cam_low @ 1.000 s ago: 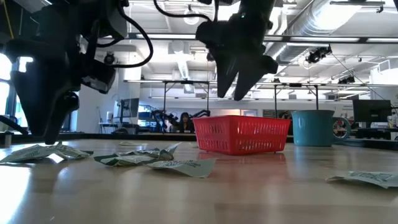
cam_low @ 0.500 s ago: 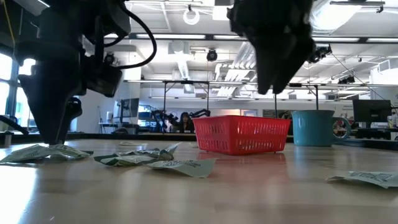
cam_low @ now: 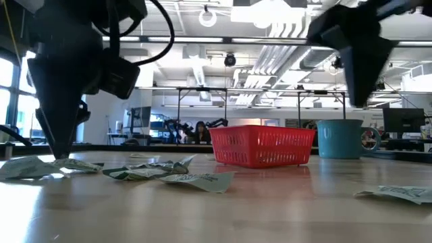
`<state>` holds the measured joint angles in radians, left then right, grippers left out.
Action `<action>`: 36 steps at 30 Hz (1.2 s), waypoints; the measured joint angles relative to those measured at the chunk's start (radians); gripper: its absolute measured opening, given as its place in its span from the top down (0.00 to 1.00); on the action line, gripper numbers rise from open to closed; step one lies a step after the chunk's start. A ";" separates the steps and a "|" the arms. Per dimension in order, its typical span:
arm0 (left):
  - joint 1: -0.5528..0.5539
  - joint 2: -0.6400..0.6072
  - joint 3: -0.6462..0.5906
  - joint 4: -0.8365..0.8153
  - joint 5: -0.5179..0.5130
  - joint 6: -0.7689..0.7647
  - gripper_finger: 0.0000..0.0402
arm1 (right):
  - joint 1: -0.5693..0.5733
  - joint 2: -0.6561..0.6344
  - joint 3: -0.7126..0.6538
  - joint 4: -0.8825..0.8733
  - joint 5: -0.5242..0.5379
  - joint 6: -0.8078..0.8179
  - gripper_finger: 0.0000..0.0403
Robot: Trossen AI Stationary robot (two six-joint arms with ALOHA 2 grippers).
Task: Pick and place items into bin
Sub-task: Put the white stevia pack into the red bin
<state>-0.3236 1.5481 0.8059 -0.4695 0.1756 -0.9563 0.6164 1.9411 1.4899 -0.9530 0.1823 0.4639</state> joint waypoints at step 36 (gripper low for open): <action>-0.031 0.001 0.001 -0.036 0.000 -0.067 0.17 | -0.183 0.104 -0.007 0.025 0.103 0.065 0.96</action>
<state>-0.3550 1.5494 0.8066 -0.5056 0.1757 -1.0230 0.4335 2.0452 1.4827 -0.9276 0.2858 0.5290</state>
